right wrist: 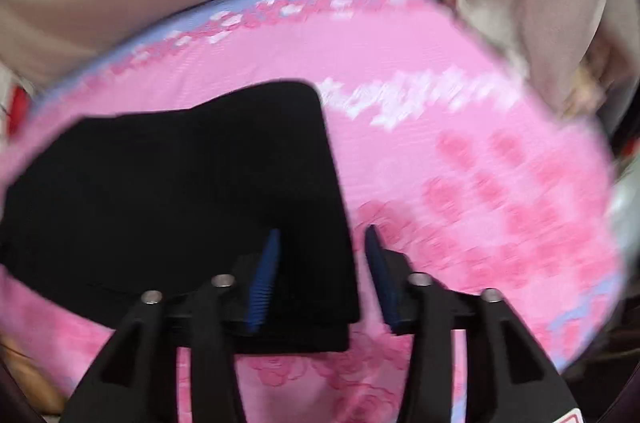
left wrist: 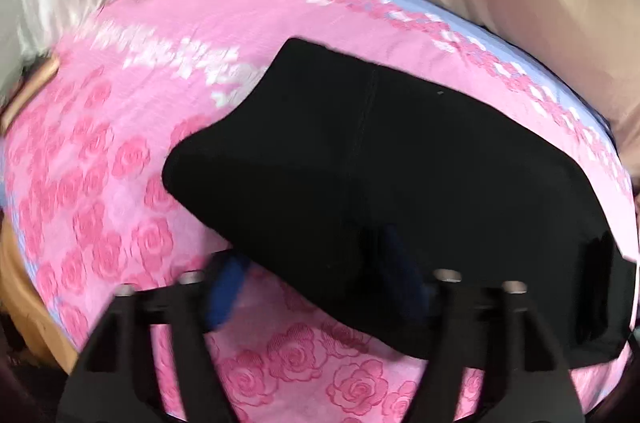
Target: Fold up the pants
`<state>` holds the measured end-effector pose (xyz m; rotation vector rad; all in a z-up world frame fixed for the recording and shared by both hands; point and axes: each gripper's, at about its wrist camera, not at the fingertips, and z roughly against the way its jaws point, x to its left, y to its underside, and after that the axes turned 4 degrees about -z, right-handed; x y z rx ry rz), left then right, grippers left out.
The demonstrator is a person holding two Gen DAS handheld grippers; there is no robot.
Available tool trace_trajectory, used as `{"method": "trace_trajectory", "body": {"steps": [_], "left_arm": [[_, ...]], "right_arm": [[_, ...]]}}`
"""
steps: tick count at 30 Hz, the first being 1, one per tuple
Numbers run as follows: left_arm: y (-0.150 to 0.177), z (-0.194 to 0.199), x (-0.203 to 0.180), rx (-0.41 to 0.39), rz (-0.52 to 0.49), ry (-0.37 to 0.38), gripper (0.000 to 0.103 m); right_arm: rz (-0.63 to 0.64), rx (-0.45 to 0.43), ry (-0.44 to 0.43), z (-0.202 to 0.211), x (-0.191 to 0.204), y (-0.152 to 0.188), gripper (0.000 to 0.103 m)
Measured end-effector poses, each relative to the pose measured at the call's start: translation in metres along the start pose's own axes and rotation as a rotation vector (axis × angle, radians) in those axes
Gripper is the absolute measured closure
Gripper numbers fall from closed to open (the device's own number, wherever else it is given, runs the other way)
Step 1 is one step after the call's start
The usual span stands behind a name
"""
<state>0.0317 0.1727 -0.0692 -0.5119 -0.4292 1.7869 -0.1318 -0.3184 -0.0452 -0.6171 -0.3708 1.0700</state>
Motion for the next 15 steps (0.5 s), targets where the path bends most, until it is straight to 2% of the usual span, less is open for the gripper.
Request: {"method": "trace_trajectory", "body": {"steps": [1,2,3,4,7,8,11,15], "left_arm": [[-0.001,0.000,0.003,0.008,0.021,0.009,0.030],[-0.002,0.000,0.008,0.012,0.041,0.015,0.025],[-0.003,0.000,0.012,0.015,0.055,0.005,0.020],[-0.004,0.002,0.015,0.005,0.070,-0.017,0.020],[-0.005,0.006,0.017,-0.012,0.065,-0.059,0.019],[-0.005,0.007,0.015,-0.014,0.053,-0.054,0.019],[-0.003,0.012,0.010,-0.018,0.021,-0.049,0.015],[-0.002,0.016,0.011,-0.029,-0.007,-0.052,0.013]], "right_arm": [[0.038,-0.076,0.057,0.018,0.014,0.000,0.049],[0.060,-0.129,0.053,0.031,0.024,0.000,0.037],[0.088,-0.172,0.007,0.043,0.037,0.001,0.028],[0.128,-0.192,-0.060,0.051,0.053,0.002,0.027],[0.278,-0.141,-0.301,0.048,0.125,0.012,0.028],[0.323,-0.112,-0.350,0.041,0.146,0.017,0.030],[0.436,-0.079,-0.349,0.020,0.191,0.026,0.032],[0.454,-0.044,-0.329,-0.003,0.205,0.029,0.033]]}}
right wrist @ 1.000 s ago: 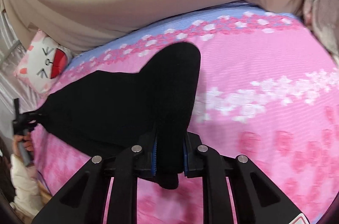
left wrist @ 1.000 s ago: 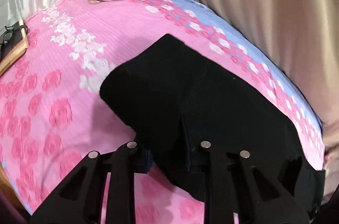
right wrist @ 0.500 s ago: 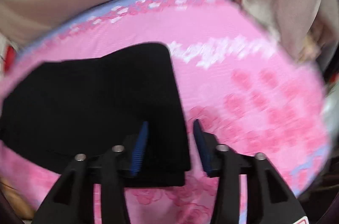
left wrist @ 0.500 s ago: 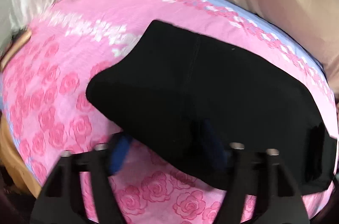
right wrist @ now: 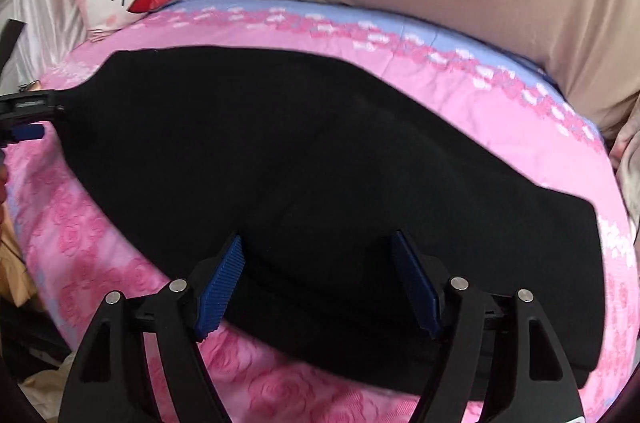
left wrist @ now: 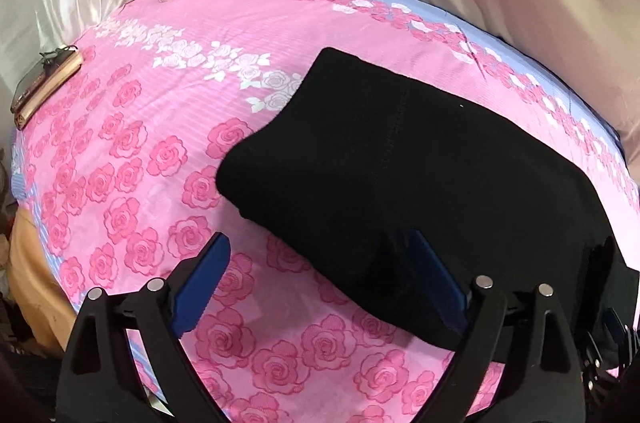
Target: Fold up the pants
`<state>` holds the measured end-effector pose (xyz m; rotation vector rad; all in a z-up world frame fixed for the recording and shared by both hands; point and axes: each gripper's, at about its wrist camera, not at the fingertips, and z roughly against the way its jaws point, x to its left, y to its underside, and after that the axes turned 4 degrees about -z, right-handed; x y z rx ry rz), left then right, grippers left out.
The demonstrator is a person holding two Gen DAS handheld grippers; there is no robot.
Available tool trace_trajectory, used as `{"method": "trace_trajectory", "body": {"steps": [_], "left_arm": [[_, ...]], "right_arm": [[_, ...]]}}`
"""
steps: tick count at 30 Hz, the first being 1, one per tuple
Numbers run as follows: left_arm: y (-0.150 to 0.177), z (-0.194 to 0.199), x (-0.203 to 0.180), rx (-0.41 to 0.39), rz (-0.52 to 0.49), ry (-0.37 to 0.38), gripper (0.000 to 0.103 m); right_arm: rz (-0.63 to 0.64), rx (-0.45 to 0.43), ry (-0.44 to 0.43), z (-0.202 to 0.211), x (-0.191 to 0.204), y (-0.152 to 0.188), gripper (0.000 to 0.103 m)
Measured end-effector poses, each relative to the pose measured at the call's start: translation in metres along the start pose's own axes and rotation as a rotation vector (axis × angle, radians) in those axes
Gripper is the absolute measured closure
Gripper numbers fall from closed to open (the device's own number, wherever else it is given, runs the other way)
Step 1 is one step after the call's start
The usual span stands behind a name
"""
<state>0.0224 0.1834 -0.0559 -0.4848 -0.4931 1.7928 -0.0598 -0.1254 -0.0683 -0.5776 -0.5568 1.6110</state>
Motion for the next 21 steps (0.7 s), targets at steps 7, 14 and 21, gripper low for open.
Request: {"method": "trace_trajectory", "body": {"steps": [7,14,21], "left_arm": [[0.000,-0.005,0.007,0.023,0.013,0.041,0.012],[-0.002,-0.016,0.023,0.055,0.074,0.093,0.007],[-0.010,-0.027,0.011,0.020,0.039,0.059,0.005]], "right_arm": [[-0.004,0.003,0.024,0.002,0.008,-0.009,0.084],[-0.075,-0.045,-0.019,0.010,0.009,-0.034,0.084],[-0.031,-0.048,-0.039,0.004,0.019,-0.029,0.042]]}}
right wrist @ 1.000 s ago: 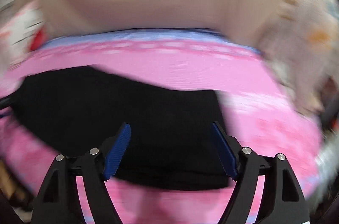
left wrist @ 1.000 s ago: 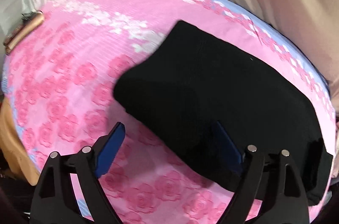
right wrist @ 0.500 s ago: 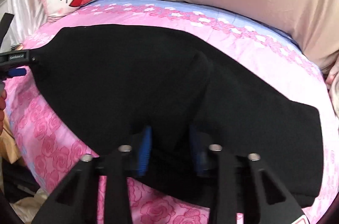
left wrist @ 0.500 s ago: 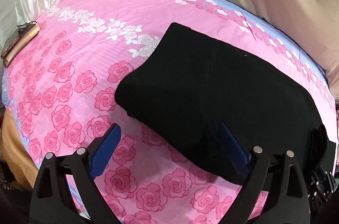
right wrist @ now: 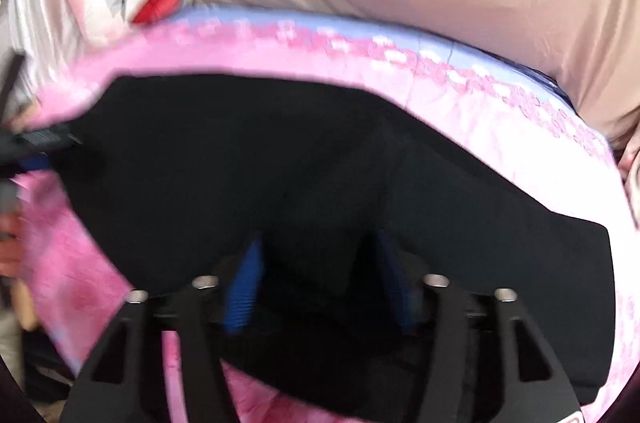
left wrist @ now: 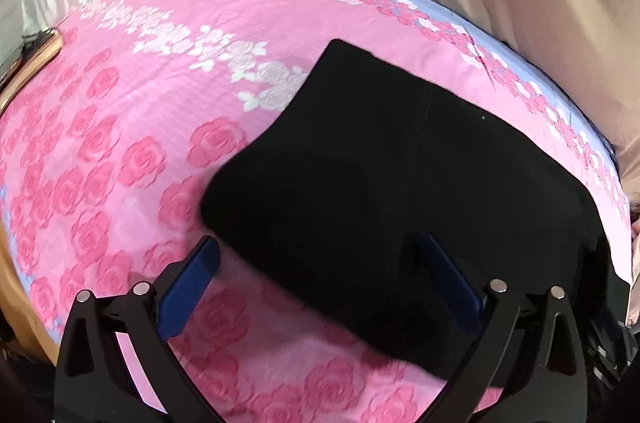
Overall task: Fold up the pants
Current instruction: 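Grasp the folded trouser bundle with the right gripper and lift it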
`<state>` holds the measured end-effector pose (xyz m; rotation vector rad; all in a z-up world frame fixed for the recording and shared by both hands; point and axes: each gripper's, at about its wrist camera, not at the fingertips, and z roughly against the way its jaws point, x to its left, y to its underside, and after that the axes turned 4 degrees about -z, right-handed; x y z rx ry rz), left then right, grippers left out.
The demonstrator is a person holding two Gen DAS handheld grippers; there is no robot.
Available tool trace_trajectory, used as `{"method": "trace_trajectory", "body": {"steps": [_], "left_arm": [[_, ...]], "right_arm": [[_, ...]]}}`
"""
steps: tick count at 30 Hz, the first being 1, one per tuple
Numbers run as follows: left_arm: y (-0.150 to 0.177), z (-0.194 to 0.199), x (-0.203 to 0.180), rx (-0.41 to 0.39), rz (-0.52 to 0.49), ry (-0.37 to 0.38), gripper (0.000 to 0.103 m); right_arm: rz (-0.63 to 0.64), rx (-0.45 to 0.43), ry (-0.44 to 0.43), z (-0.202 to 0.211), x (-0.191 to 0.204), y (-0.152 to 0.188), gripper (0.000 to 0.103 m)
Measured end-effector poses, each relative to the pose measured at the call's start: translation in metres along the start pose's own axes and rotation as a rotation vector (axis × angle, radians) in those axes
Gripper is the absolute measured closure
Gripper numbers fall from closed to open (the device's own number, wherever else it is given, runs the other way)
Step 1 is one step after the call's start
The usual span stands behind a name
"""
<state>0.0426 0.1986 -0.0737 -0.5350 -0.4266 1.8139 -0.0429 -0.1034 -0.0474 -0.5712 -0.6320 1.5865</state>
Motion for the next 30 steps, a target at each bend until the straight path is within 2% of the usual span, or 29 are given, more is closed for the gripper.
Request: {"method": "trace_trajectory", "body": {"steps": [2,3,4,5,6,7,8,9,12,13,17,19,20,21,22,23,25,26,29,30], "left_arm": [[-0.005,-0.002,-0.003,-0.020,0.006,0.020,0.010],[-0.007,-0.002,-0.004,-0.028,0.012,0.015,0.027],[-0.009,-0.001,-0.005,-0.037,0.010,0.016,0.039],[-0.011,-0.001,-0.006,-0.036,0.007,0.043,0.058],[-0.014,-0.002,-0.006,-0.016,0.024,0.095,0.068],[-0.016,0.000,-0.010,-0.001,0.030,0.124,0.071],[-0.018,0.006,-0.016,-0.012,0.010,0.122,0.076],[-0.019,0.016,-0.028,-0.038,-0.029,0.108,0.077],[-0.016,0.056,-0.072,-0.132,-0.151,0.126,0.077],[-0.012,0.077,-0.099,-0.175,-0.224,0.154,0.077],[0.022,0.123,-0.187,-0.261,-0.444,0.237,0.074],[0.050,0.126,-0.232,-0.246,-0.543,0.301,0.065],[0.062,0.120,-0.250,-0.223,-0.587,0.313,0.056],[0.075,0.110,-0.266,-0.189,-0.623,0.308,0.047],[0.088,0.095,-0.282,-0.142,-0.659,0.294,0.043],[0.096,0.084,-0.290,-0.104,-0.671,0.273,0.038],[0.110,0.071,-0.293,-0.022,-0.682,0.258,0.037],[0.111,0.069,-0.291,-0.017,-0.671,0.258,0.036],[0.110,0.089,-0.268,-0.059,-0.649,0.268,0.013],[0.108,0.098,-0.259,-0.073,-0.643,0.289,0.011]], "right_arm": [[-0.058,-0.029,-0.019,0.021,-0.018,-0.001,0.039],[-0.095,-0.051,-0.006,0.031,-0.032,-0.002,0.028],[-0.133,-0.070,0.013,0.041,-0.047,-0.001,0.023],[-0.166,-0.085,0.038,0.049,-0.061,0.002,0.020],[-0.194,-0.093,0.064,0.055,-0.073,0.004,0.020],[-0.217,-0.096,0.086,0.060,-0.083,0.008,0.020],[-0.245,-0.094,0.115,0.065,-0.098,0.012,0.020],[-0.269,-0.094,0.147,0.069,-0.111,0.016,0.020],[-0.306,-0.092,0.203,0.075,-0.135,0.025,0.020],[-0.315,-0.094,0.215,0.075,-0.142,0.028,0.020],[-0.370,-0.098,0.220,0.075,-0.167,0.035,0.019],[-0.389,-0.099,0.213,0.075,-0.174,0.040,0.019],[-0.398,-0.090,0.197,0.073,-0.178,0.044,0.019],[-0.405,-0.081,0.186,0.069,-0.182,0.044,0.019],[-0.415,-0.068,0.175,0.067,-0.186,0.048,0.019],[-0.422,-0.060,0.168,0.066,-0.189,0.051,0.019],[-0.431,-0.044,0.161,0.066,-0.193,0.054,0.019],[-0.434,-0.047,0.151,0.068,-0.194,0.056,0.019],[-0.444,-0.057,0.087,0.074,-0.196,0.056,0.018],[-0.448,-0.058,0.068,0.074,-0.195,0.055,0.018]]}}
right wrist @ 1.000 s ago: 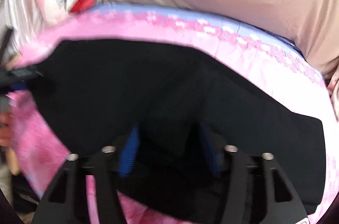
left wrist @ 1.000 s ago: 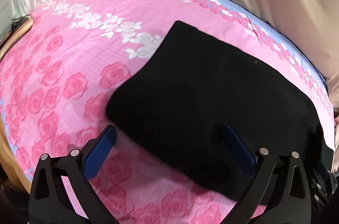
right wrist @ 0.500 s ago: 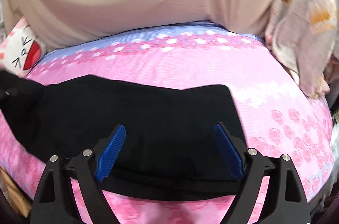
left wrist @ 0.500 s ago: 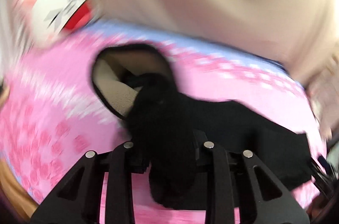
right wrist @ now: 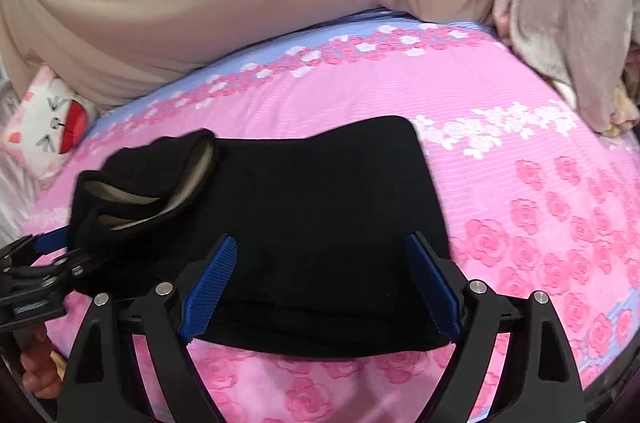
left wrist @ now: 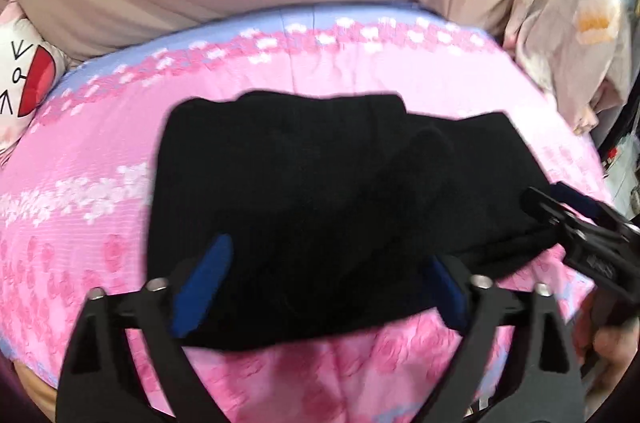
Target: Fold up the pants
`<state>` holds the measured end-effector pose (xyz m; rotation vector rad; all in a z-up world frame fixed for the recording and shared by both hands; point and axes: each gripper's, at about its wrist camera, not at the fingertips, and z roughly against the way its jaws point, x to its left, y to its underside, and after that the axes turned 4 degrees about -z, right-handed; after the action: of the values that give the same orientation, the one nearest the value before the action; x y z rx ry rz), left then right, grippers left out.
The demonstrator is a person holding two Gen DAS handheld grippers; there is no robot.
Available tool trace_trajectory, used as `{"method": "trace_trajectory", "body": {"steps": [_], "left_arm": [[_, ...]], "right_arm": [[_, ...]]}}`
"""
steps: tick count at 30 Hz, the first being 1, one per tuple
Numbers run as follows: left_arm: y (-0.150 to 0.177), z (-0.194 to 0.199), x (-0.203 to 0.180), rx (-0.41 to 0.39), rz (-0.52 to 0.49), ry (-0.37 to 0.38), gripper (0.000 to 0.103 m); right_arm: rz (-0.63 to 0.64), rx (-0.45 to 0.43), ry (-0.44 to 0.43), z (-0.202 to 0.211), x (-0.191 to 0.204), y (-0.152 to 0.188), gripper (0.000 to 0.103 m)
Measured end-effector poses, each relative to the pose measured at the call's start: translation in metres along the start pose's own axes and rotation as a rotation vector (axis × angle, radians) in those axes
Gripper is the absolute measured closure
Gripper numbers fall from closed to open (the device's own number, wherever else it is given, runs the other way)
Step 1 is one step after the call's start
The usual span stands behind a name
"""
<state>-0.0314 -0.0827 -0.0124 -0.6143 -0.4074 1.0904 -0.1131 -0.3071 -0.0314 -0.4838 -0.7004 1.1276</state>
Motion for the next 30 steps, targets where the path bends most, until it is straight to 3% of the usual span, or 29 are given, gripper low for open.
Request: {"method": "trace_trajectory", "body": {"steps": [2,4,7,12,17,19,20,21,24,26,30], "left_arm": [[0.006,0.022,0.011,-0.030,0.006,0.036,0.005],[0.006,0.032,0.021,-0.035,0.009,0.056,0.005],[0.008,0.046,0.038,-0.046,0.034,0.037,0.005],[0.014,0.050,0.079,-0.065,0.082,-0.174,0.005],[0.025,0.041,0.117,-0.057,0.132,-0.340,0.005],[0.030,0.039,0.129,-0.050,0.142,-0.382,0.005],[0.031,0.039,0.137,-0.044,0.150,-0.386,0.005],[0.034,0.040,0.143,-0.042,0.159,-0.383,0.005],[0.036,0.040,0.155,-0.032,0.195,-0.356,0.005],[0.035,0.043,0.159,-0.035,0.221,-0.334,0.005],[0.027,0.049,0.155,-0.056,0.231,-0.320,0.005]], "right_arm": [[-0.004,0.007,-0.047,-0.003,0.004,-0.003,0.018],[0.005,0.012,-0.061,-0.007,0.011,-0.007,0.018],[-0.031,0.033,-0.159,-0.011,0.018,-0.014,0.017],[-0.019,0.125,-0.294,-0.029,0.048,-0.020,0.017],[0.018,0.238,-0.288,-0.068,0.081,-0.010,0.017],[0.036,0.246,-0.278,-0.076,0.093,-0.004,0.015],[0.070,0.222,-0.255,-0.077,0.105,-0.002,0.022],[0.091,0.205,-0.258,-0.076,0.114,0.000,0.045],[0.115,0.171,-0.267,-0.069,0.130,-0.007,0.086],[0.116,0.130,-0.324,-0.050,0.135,-0.023,0.088],[0.143,-0.017,-0.302,0.004,0.115,-0.068,0.090]]}}
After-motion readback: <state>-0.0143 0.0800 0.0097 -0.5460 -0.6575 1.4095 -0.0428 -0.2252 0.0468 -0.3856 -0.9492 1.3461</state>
